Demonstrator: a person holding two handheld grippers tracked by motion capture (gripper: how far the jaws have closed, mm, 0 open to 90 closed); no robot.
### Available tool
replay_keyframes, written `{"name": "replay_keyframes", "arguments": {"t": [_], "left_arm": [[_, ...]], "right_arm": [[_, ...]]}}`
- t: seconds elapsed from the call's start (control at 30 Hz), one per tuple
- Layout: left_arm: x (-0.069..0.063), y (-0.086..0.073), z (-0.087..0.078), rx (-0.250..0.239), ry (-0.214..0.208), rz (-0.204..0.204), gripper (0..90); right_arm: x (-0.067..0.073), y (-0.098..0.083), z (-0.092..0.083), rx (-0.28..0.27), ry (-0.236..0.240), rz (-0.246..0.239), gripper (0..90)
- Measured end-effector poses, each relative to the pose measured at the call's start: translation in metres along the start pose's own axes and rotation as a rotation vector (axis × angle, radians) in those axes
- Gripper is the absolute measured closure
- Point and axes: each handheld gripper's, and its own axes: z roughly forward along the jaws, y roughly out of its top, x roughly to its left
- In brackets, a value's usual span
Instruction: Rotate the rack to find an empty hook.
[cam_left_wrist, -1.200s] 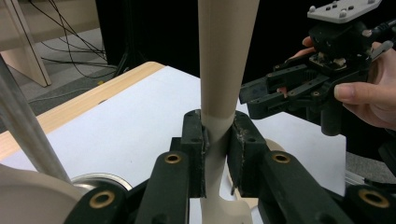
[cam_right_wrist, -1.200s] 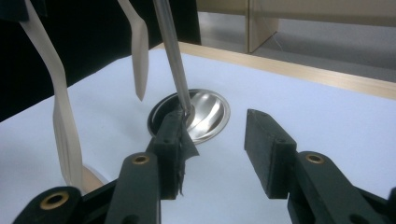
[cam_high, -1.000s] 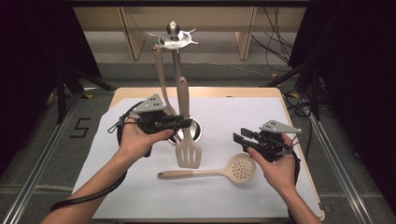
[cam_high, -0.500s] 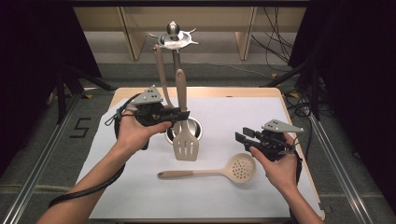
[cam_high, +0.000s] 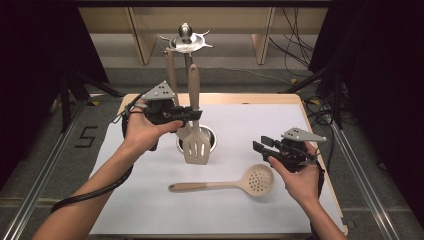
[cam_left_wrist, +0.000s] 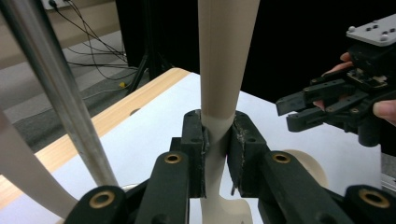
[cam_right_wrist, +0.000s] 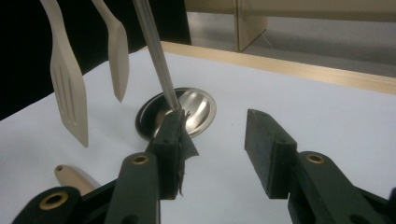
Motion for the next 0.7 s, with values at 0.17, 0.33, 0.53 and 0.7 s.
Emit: {"name": "replay_keyframes", "arguments": {"t": [0.17,0.33,0.53,0.7], "left_arm": [[0.0014,0.0033,-0.0007,0.001,0.019,-0.015,77.0],[0.0012,0.0063,-0.0019,0.002,0.045,-0.015,77.0],[0.0016,0.0079,-0.0006,0.006,0.055,-0.029,77.0],[0.0004,0.0099,0.0012,0.007,0.055,-0.035,77.0]], "right_arm": [[0.0010,0.0009,0.0000,0.000,-0.007,-0.026,59.0],[0.0027,0.0017,-0.0013,0.003,-0.002,-0.004,59.0],[0.0021,0.0018,-0.0001,-0.005,0.004,0.008,59.0],[0.0001,0.0023,-0.0017,-0.008,-0.017,-0.024,59.0]]}}
